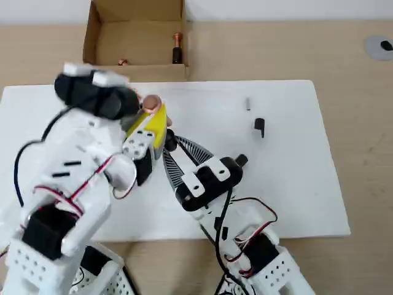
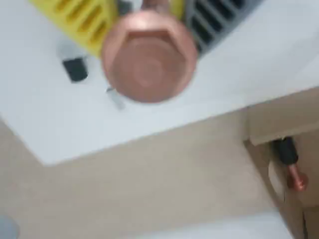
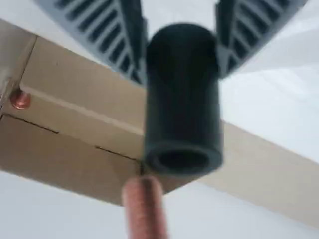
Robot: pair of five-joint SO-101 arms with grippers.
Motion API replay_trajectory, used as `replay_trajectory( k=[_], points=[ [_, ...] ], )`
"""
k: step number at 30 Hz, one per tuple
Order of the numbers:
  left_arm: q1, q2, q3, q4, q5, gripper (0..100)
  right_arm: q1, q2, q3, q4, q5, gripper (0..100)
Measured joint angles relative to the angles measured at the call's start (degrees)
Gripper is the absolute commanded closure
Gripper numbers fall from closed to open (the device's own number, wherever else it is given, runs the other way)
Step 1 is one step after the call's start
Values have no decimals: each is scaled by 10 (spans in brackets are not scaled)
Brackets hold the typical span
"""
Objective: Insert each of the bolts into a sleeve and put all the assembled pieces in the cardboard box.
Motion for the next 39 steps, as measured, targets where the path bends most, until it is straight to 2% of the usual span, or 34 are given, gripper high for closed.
replay_trajectory(
  k=[5,9,39],
  points=[
    [0,84,-124,100,-44,988,0,0,0,0,0,989],
    [0,119,-178,142,-60,989,0,0,0,0,0,989],
    [1,125,-173,158,14,990,0,0,0,0,1,989]
  ],
)
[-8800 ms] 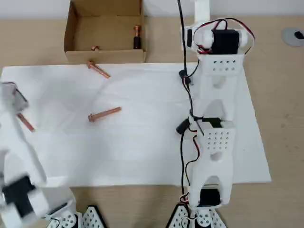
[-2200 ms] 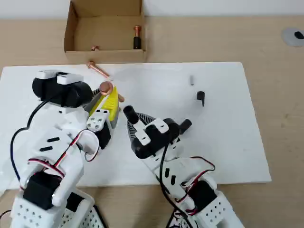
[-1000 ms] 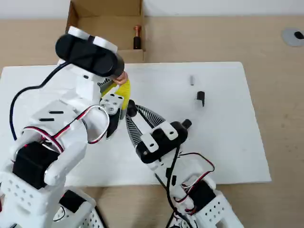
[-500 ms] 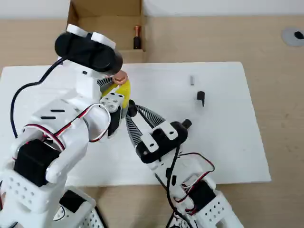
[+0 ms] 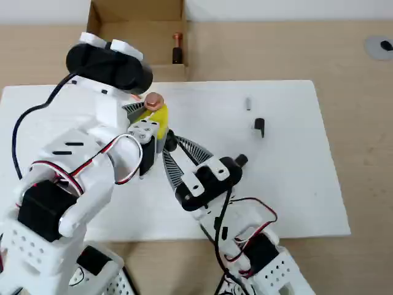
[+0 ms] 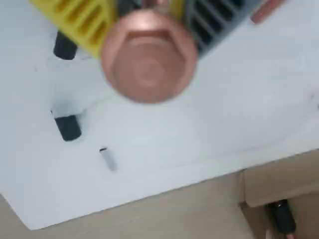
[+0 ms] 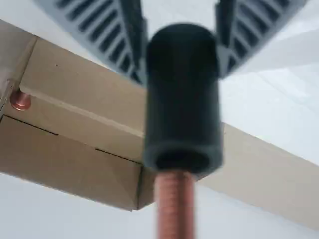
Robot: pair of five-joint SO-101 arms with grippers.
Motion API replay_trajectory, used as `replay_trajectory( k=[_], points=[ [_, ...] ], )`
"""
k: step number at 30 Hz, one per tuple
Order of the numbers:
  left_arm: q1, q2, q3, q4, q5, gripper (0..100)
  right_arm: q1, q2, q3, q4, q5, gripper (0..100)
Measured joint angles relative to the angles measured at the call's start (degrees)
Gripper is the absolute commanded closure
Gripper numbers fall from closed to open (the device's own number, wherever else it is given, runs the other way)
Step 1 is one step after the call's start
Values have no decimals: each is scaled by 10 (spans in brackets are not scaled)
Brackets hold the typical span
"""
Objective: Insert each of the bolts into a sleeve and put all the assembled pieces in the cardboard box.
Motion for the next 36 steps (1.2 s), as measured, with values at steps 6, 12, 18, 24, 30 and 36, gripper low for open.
replay_trajectory(
  k=[6,12,18,24,30,36],
  points=[
    [0,-5,15,-4,19,989,0,1,0,1,0,989],
    [0,-5,15,-4,29,989,1,1,0,1,0,989],
    [0,-5,8,9,29,988,1,1,0,1,0,989],
    [0,0,-11,28,18,990,1,1,0,1,0,989],
    [0,4,-11,40,21,990,0,1,0,19,0,989],
    [3,4,-10,41,22,990,-1,0,0,19,0,989]
  ],
)
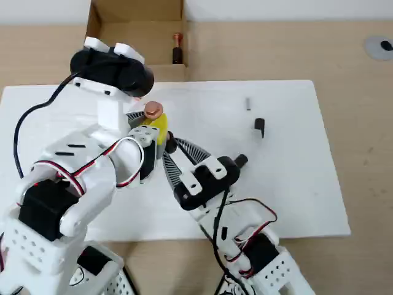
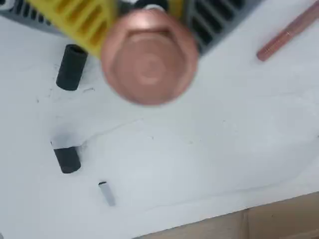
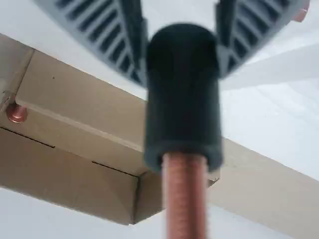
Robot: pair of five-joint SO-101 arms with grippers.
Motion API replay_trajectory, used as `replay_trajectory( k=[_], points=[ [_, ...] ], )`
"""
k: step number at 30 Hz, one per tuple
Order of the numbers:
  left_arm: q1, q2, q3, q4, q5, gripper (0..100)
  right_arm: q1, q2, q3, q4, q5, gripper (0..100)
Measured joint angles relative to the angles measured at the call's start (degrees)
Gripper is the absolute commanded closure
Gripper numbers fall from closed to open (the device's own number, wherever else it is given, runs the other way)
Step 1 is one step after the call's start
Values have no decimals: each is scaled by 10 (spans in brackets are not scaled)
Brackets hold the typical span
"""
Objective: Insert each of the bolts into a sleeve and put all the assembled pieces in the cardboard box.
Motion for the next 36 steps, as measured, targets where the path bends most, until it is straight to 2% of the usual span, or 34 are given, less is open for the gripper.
replay_trajectory(
  k=[12,18,22,28,31,36],
  points=[
    [2,0,0,10,8,988,-1,0,0,0,0,989],
    [23,1,39,11,13,984,1,0,0,0,0,989],
    [16,1,39,2,27,909,2,0,0,0,0,989],
    [-55,-34,44,-31,149,742,0,0,0,1,0,989],
    [-62,-60,50,-31,143,680,1,0,0,1,0,989],
    [-62,-84,67,-31,79,661,0,0,0,1,0,989]
  ],
)
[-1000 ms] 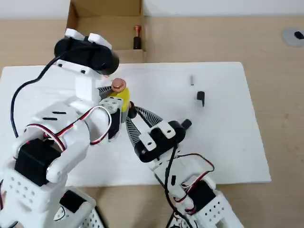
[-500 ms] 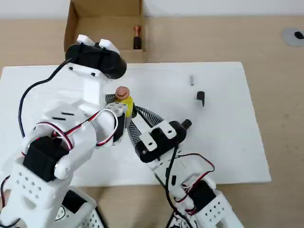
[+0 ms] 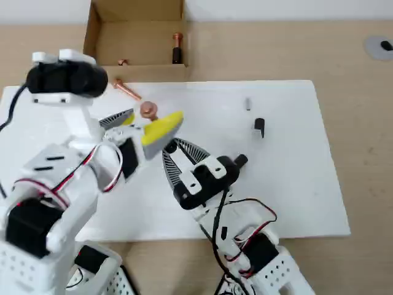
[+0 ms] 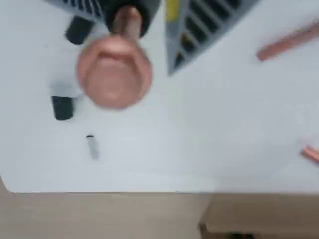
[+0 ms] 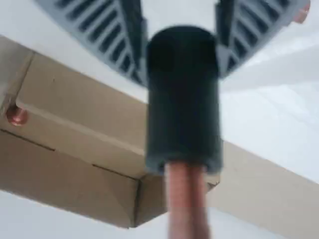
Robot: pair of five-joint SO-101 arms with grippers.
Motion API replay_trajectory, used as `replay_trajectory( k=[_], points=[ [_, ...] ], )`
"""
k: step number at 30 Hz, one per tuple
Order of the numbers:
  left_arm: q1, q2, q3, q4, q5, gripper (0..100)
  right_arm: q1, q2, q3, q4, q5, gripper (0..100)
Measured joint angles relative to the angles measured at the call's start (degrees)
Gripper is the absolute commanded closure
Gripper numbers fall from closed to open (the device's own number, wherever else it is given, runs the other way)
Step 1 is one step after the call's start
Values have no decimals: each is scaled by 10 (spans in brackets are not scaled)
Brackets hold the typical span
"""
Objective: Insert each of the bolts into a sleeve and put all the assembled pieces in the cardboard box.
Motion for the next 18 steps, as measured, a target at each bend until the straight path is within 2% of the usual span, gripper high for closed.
replay_trajectory(
  k=[12,15,18],
  points=[
    [-8,-40,-40,44,-22,664,35,0,0,-1,-1,989],
    [-42,-45,-67,69,-22,664,58,0,0,-39,0,989],
    [-105,-37,-62,76,-22,664,88,6,-6,-78,13,989]
  ],
)
